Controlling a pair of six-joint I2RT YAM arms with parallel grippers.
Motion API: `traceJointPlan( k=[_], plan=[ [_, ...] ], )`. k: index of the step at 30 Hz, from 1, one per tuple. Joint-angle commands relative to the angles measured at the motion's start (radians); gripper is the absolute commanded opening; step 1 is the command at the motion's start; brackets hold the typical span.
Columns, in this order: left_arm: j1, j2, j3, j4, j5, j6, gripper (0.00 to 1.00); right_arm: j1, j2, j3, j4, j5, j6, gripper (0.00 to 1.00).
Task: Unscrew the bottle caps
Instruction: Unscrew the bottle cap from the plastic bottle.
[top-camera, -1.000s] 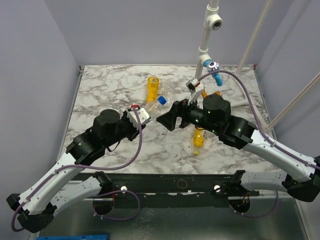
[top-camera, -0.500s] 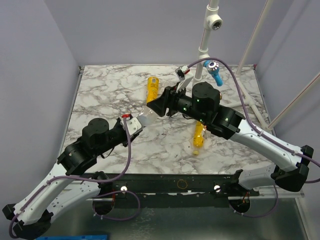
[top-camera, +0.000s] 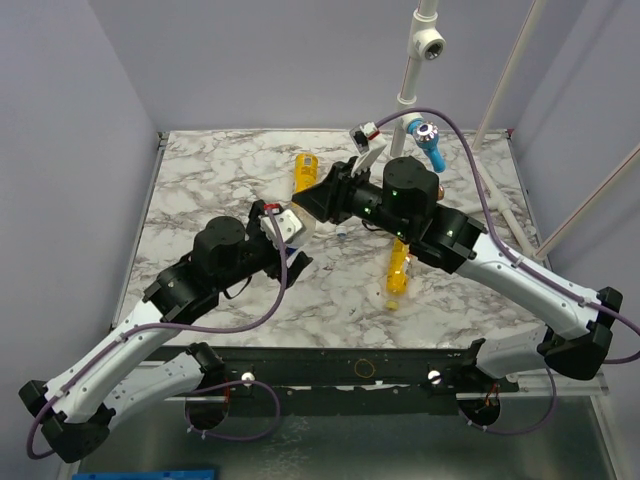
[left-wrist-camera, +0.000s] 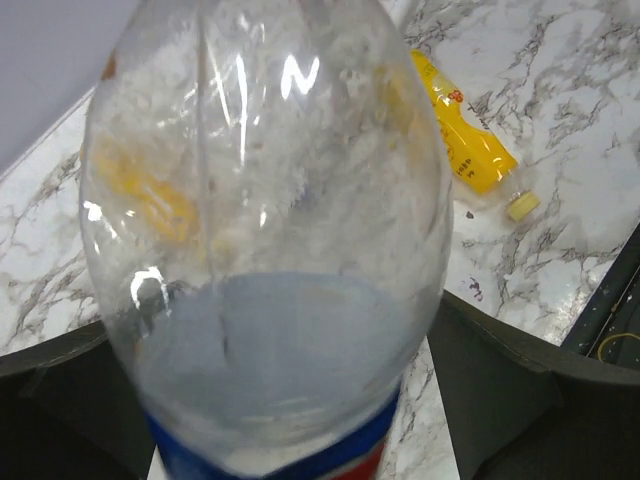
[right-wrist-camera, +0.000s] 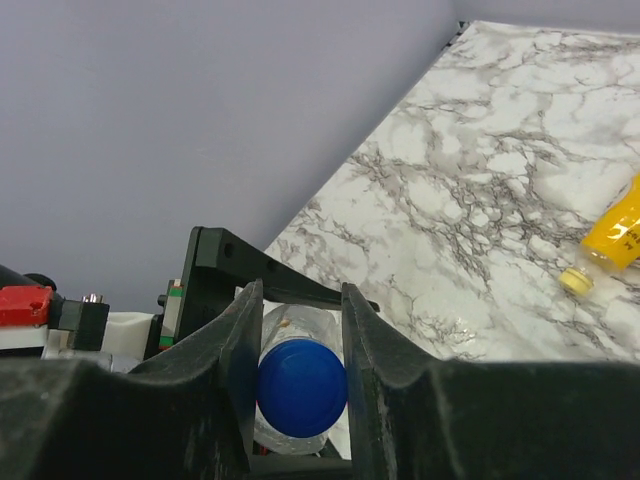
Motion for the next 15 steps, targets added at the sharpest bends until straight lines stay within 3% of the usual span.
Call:
traceJointPlan(
  k=[1,5,10,11,15],
  plan=[
    [0.0,0.026,0.061,0.054,0.039,-0.095,0.99,0.005,0.019,0.032,0.022,0.023,-0.03,0.01],
    [0.0,0.023,0.061,0.055,0.059,-0.09,0.85,0.005,0.021,0.04,0.02,0.058,-0.064,0.01],
    [0.002,0.022,0.064,0.065,0.041,-0.096,0.44,0.005,0.029,0.051,0.026,0.079,-0.086,0.01],
    [0.002,0.027,0.066,0.07,0.032,-0.099,0.39,0.005,0.034,0.055,0.027,0.083,-0.084,0.05],
    [0.002,0.036,0.061,0.108,-0.012,-0.114,0.37,0.005,0.054,0.08,0.021,0.112,-0.059,0.57]
  ],
)
